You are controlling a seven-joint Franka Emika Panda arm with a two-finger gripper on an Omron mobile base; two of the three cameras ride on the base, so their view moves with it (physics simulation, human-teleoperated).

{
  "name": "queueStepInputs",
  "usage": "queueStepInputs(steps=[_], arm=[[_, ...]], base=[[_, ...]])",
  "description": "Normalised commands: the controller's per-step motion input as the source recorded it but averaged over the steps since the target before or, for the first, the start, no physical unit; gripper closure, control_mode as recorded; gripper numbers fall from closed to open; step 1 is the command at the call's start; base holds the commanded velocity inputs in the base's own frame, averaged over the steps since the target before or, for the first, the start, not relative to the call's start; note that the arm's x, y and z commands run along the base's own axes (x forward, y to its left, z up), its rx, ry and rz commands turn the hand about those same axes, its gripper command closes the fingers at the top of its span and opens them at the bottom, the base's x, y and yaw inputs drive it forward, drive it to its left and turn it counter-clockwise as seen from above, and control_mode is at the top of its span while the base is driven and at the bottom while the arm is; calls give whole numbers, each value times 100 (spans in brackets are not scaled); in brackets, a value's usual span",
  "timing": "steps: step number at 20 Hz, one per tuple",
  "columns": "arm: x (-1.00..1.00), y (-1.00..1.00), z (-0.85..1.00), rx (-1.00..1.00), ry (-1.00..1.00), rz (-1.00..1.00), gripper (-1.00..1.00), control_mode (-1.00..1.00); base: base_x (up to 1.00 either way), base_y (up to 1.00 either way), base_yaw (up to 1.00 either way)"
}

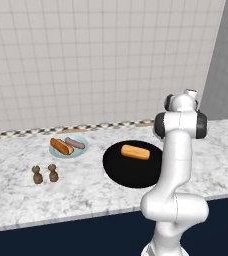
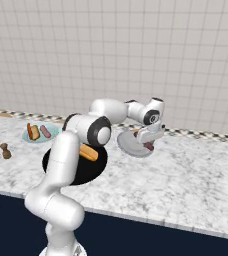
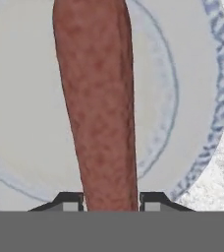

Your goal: Place one bun and one sausage from the bowl on each plate.

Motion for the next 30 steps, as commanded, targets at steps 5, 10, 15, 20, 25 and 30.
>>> queueStepInputs(steps=[5,10,15,20,25,30], arm=[[14,3,0,0,0,3,-100,-100],[-4,7,18,-4,-2,0,-100,-100],[-62,51,22,-14,-11,0,-100,-100],[-99,93,21,-18,-12,0,-100,-100],[-100,95,54,-27,-18,3,-100,-100],[-97,88,81,-9,-11,1,-100,-100]], base=[[0,0,0],[0,0,0],[0,0,0],[0,0,0],[0,0,0],[0,0,0]])
